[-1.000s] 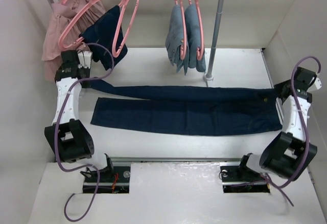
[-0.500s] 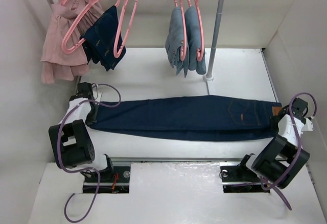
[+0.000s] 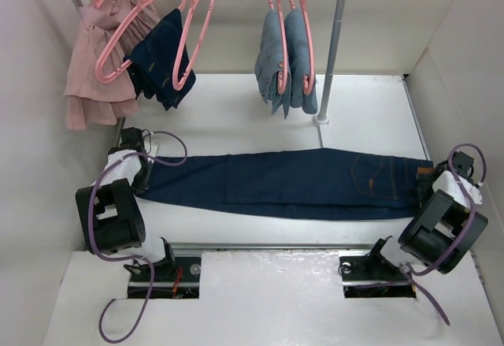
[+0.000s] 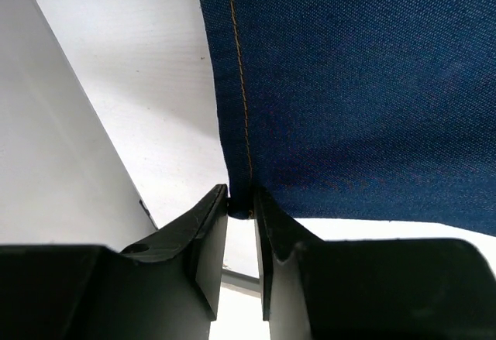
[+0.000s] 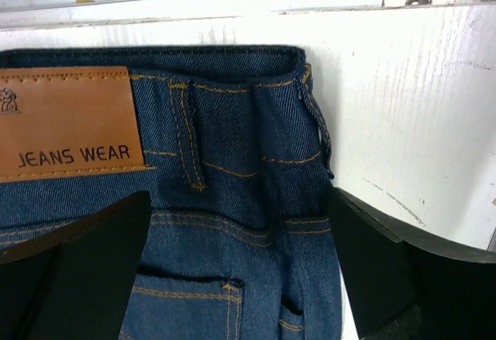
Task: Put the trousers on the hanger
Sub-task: Fold the trousers at the center of the board.
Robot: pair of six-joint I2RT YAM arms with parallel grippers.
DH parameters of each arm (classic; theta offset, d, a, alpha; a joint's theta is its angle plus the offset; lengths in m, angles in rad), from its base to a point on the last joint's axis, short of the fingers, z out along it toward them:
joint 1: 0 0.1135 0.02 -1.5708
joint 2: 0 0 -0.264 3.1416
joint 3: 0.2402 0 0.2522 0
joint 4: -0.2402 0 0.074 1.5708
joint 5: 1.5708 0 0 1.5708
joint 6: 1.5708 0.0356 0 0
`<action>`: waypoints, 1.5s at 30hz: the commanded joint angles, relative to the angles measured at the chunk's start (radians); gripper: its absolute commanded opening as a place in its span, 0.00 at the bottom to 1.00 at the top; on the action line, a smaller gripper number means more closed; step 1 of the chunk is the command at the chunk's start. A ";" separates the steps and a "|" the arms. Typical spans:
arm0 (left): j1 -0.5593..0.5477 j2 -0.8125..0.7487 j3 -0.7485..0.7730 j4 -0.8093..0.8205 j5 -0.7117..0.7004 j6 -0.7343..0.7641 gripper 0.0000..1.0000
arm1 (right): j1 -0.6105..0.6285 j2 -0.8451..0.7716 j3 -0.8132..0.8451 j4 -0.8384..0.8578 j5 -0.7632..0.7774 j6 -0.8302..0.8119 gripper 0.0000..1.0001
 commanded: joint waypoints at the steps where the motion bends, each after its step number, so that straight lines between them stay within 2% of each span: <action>1: 0.003 -0.003 0.002 -0.016 -0.007 0.008 0.18 | -0.005 0.027 0.038 0.023 0.040 -0.005 1.00; 5: 0.003 -0.003 0.022 -0.035 -0.007 0.008 0.16 | -0.005 0.134 0.104 -0.020 0.049 -0.028 1.00; 8: 0.003 -0.003 0.048 -0.056 0.005 -0.001 0.09 | -0.005 0.104 0.159 -0.073 0.089 -0.048 1.00; 11: 0.003 -0.012 0.062 -0.067 0.016 -0.001 0.09 | -0.005 0.022 0.170 -0.104 0.117 -0.048 1.00; 13: 0.003 -0.012 0.073 -0.067 0.016 -0.010 0.09 | -0.005 0.022 0.170 -0.092 0.075 -0.048 1.00; 17: 0.003 -0.012 0.073 -0.067 0.016 -0.010 0.11 | -0.005 0.177 0.194 -0.092 0.002 -0.048 1.00; 22: 0.003 -0.012 0.064 -0.067 -0.009 -0.010 0.16 | -0.005 0.269 0.173 -0.032 -0.072 -0.070 1.00; 27: 0.003 -0.012 0.064 -0.067 -0.009 -0.010 0.16 | -0.005 0.259 0.194 -0.076 -0.078 -0.080 1.00; 33: 0.003 -0.003 0.093 -0.067 0.023 -0.019 0.16 | -0.005 0.160 0.272 -0.171 0.080 -0.120 1.00; 38: 0.003 0.006 0.125 -0.067 0.023 -0.019 0.17 | -0.005 0.113 0.243 -0.247 0.080 -0.096 1.00; 45: 0.003 0.006 0.134 -0.067 0.032 -0.019 0.17 | -0.005 0.097 0.200 -0.261 0.080 -0.061 1.00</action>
